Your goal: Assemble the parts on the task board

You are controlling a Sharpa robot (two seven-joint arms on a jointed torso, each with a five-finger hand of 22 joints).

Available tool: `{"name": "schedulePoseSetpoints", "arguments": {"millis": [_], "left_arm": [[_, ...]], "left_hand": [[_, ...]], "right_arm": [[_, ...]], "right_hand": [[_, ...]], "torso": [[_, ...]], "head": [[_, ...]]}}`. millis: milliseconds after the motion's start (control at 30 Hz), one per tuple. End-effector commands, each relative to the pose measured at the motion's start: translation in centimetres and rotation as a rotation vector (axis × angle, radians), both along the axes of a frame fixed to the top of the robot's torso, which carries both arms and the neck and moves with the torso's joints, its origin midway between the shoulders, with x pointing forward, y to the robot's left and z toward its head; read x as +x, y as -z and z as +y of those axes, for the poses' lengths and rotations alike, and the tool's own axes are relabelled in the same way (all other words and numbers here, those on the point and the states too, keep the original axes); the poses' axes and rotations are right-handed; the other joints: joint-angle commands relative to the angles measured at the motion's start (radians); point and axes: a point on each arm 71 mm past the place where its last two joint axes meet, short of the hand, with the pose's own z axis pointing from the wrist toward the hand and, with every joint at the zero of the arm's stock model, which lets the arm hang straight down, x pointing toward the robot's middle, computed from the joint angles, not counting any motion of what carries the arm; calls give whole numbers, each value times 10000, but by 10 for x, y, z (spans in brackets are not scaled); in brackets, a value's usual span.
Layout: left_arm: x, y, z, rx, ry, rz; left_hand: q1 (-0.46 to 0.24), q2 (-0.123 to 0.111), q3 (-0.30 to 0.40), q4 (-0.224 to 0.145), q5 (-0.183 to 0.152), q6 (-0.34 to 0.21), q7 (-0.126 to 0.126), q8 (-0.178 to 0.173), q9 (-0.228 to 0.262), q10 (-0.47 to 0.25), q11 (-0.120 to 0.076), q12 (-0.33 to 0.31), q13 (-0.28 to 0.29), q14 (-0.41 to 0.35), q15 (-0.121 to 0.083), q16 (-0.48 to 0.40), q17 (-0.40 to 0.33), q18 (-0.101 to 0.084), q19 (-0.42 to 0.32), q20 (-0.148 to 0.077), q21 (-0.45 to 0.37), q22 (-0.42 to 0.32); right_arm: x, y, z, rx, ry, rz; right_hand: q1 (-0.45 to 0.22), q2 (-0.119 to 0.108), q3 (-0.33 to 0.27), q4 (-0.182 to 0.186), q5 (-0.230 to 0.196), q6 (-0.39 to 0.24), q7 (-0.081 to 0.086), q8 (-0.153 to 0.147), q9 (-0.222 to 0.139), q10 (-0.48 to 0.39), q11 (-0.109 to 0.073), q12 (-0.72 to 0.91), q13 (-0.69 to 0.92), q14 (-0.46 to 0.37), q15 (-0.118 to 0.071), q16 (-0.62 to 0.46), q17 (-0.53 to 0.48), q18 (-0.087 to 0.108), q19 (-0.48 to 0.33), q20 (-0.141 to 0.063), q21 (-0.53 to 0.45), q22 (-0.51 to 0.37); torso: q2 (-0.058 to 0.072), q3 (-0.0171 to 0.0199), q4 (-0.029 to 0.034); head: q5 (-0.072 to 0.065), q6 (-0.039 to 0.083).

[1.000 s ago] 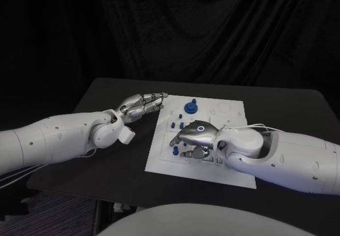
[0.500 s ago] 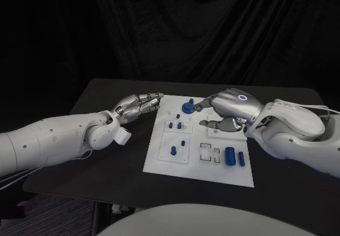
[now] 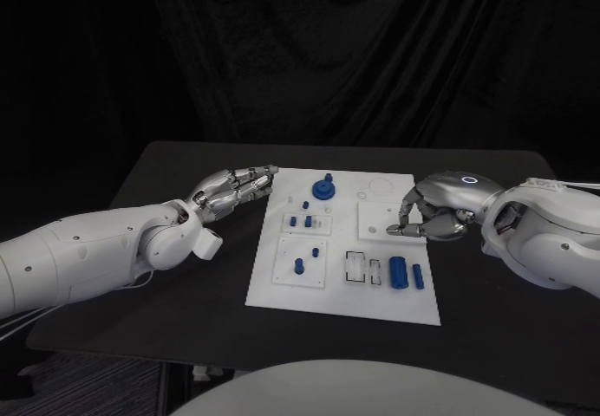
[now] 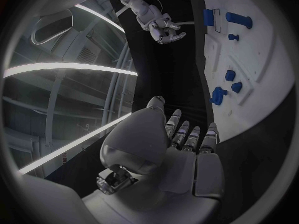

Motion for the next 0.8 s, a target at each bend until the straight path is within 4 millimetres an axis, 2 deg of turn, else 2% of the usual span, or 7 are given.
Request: {"name": "schedulePoseSetpoints", "arguments": {"millis": [33, 267, 600, 633, 667, 733, 800], "left_arm": [[-1, 1, 0, -116, 28, -82], [-4, 6, 2, -137, -15, -18], [-4, -1, 7, -193, -528, -1442], [-5, -2, 7, -95, -533, -1747], [-5, -4, 8, 3, -530, -2039], [-6, -6, 8, 125, -547, -2492], [-7, -8, 8, 197, -566, -2808]], "left_hand": [[130, 8, 9, -69, 41, -14, -24, 4, -3, -4, 42, 44, -3, 1, 21, 33, 14, 103, 29, 39, 34, 13], [129, 38, 26, -67, 44, -13, -8, 6, -2, -8, 36, 42, -4, 3, 44, 35, 15, 101, 39, 54, 40, 24], [127, -151, -53, 52, 120, 440, 8, 135, 42, 565, 259, 657, 87, 203, -229, 152, 65, 133, 123, -267, 102, 92], [-1, -224, -168, 306, -125, 436, -120, 130, 35, 593, 257, 726, 89, 174, -276, 145, 59, 116, 92, -374, 88, 52], [-454, -257, -458, 446, -1024, 473, -199, 140, 34, 666, 182, 821, 96, 165, -388, 147, 58, 103, 92, -528, 90, 45], [-1598, -302, -1147, 186, -3571, 343, -415, 93, 16, 758, 134, 892, 108, 136, -522, 130, 51, 38, 93, -734, 82, 12], [-1836, -416, -1321, 416, -4563, 306, -472, 76, 3, 731, 12, 906, 99, 78, -630, 99, 34, 20, 80, -895, 81, -12]], "right_arm": [[-3, 10, -11, -1118, 1490, 715], [-14, 22, -13, -1649, 2188, 1141], [-27, 39, -18, -1410, 2795, 1317], [-28, 41, -18, -1341, 2826, 1323], [-29, 43, -18, -1285, 2861, 1335], [-31, 47, -18, -1223, 2916, 1374], [-33, 50, -18, -1178, 2957, 1418]], "right_hand": [[-787, 34, -53, -19, 302, -47, -158, 899, 916, 1068, -167, 656, 2626, 891, -131, 284, 1910, -229, 834, -141, 803, 2452], [-1399, -206, 186, 32, 156, -302, -370, 2217, 2662, 1068, -233, 656, 2626, 969, -217, 465, 2293, -341, 1011, -244, 1285, 2596], [-1361, -169, 312, -3, 304, -305, -384, 2318, 2894, 1068, -247, 656, 2626, 956, -224, 439, 2238, -324, 981, -253, 1223, 2574], [-1321, -173, 335, -10, 345, -309, -385, 2316, 2919, 1068, -249, 656, 2626, 970, -225, 466, 2298, -335, 1000, -255, 1266, 2588], [-1308, -173, 343, -11, 357, -304, -386, 2319, 2929, 1068, -250, 656, 2626, 980, -226, 489, 2347, -348, 1022, -255, 1315, 2605], [-1290, -174, 358, -6, 372, -303, -387, 2318, 2956, 1068, -254, 656, 2626, 1004, -229, 537, 2453, -369, 1056, -258, 1391, 2632], [-1287, -178, 366, 3, 367, -306, -389, 2313, 2979, 1068, -258, 656, 2626, 1019, -230, 569, 2524, -369, 1056, -261, 1391, 2632]], "torso": [[11, 10, 18], [8, 20, 9], [6, 21, -6], [6, 19, -7], [7, 18, -6], [12, 21, -6], [7, 21, -5]], "head": [[-73, 3], [-153, 3], [-273, 3], [-295, 3], [-306, 3], [-317, 3], [-314, 3]]}}
